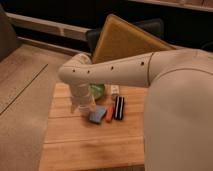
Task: Drag the ceramic bowl in a circle
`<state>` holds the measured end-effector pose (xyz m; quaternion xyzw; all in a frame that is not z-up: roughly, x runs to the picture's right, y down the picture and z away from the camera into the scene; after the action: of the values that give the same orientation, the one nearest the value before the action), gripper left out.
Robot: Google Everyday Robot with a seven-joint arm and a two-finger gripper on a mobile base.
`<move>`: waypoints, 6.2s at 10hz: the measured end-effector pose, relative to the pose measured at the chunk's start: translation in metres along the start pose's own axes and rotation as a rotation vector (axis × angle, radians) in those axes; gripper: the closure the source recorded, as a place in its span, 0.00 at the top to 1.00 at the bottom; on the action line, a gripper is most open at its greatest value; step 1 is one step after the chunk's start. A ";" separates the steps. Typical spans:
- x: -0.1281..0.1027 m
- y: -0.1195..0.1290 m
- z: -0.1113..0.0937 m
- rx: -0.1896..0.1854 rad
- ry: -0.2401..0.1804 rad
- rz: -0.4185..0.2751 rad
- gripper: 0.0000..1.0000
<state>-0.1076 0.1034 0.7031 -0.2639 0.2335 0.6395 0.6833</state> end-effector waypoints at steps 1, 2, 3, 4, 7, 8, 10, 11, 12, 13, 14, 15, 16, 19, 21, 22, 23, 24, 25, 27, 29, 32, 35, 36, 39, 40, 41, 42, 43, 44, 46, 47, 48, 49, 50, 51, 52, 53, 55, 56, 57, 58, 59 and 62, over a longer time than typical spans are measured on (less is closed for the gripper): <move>0.000 0.000 0.000 0.000 0.000 0.000 0.65; 0.000 0.000 0.000 0.000 0.000 0.000 0.65; 0.000 0.000 0.000 0.000 0.000 0.000 0.65; 0.000 0.000 0.000 0.000 0.000 0.000 0.65; 0.000 0.000 0.000 0.000 0.000 0.000 0.65; 0.000 0.000 0.000 0.000 0.000 0.000 0.65; 0.000 0.000 0.000 0.000 0.000 0.000 0.65; 0.000 0.000 0.000 0.000 -0.001 0.000 0.65; 0.000 0.000 0.000 0.000 0.000 0.000 0.65; 0.000 0.000 0.000 0.000 -0.001 0.000 0.65; 0.000 0.000 0.000 0.000 -0.001 0.000 0.65; 0.000 0.000 0.000 0.000 -0.001 0.000 0.65; 0.000 0.000 -0.001 0.000 -0.002 0.000 0.65; -0.001 0.000 -0.001 0.001 -0.004 -0.001 0.65; -0.021 -0.016 -0.016 0.009 -0.083 -0.019 0.65; -0.037 -0.029 -0.030 0.022 -0.144 -0.045 0.65; -0.057 -0.044 -0.054 0.038 -0.232 -0.094 0.65; -0.077 -0.059 -0.085 0.052 -0.332 -0.153 0.65; -0.090 -0.082 -0.112 0.069 -0.408 -0.184 0.65; -0.100 -0.105 -0.139 0.092 -0.480 -0.213 0.65; -0.099 -0.100 -0.138 0.088 -0.479 -0.221 0.65; -0.107 -0.107 -0.122 0.038 -0.486 -0.167 0.65; -0.152 -0.147 -0.093 -0.035 -0.523 -0.118 0.65; -0.167 -0.154 -0.082 -0.055 -0.535 -0.117 0.65; -0.206 -0.146 -0.059 -0.157 -0.587 -0.126 0.65; -0.211 -0.138 -0.056 -0.178 -0.593 -0.134 0.65; -0.211 -0.138 -0.056 -0.177 -0.593 -0.134 0.65; -0.211 -0.139 -0.056 -0.177 -0.594 -0.134 0.65; -0.211 -0.139 -0.056 -0.176 -0.593 -0.133 0.65; -0.211 -0.139 -0.056 -0.177 -0.593 -0.134 0.65; -0.208 -0.141 -0.052 -0.172 -0.584 -0.134 0.65; -0.206 -0.142 -0.047 -0.173 -0.572 -0.130 0.65; -0.205 -0.141 -0.042 -0.177 -0.563 -0.132 0.65; -0.205 -0.139 -0.035 -0.192 -0.548 -0.130 0.65; -0.208 -0.133 -0.022 -0.222 -0.518 -0.124 0.65; -0.212 -0.131 -0.013 -0.238 -0.499 -0.122 0.65; -0.218 -0.126 -0.003 -0.255 -0.476 -0.124 0.65; -0.226 -0.121 0.010 -0.274 -0.447 -0.123 0.65; -0.236 -0.124 0.048 -0.294 -0.369 -0.097 0.65; -0.238 -0.128 0.066 -0.292 -0.330 -0.082 0.65; -0.241 -0.133 0.086 -0.288 -0.285 -0.064 0.65; -0.245 -0.134 0.097 -0.288 -0.262 -0.060 0.65; -0.252 -0.130 0.106 -0.296 -0.244 -0.069 0.65; -0.275 -0.104 0.099 -0.356 -0.268 -0.152 0.65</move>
<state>-0.0255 -0.0427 0.9645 -0.3096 0.0038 0.6467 0.6970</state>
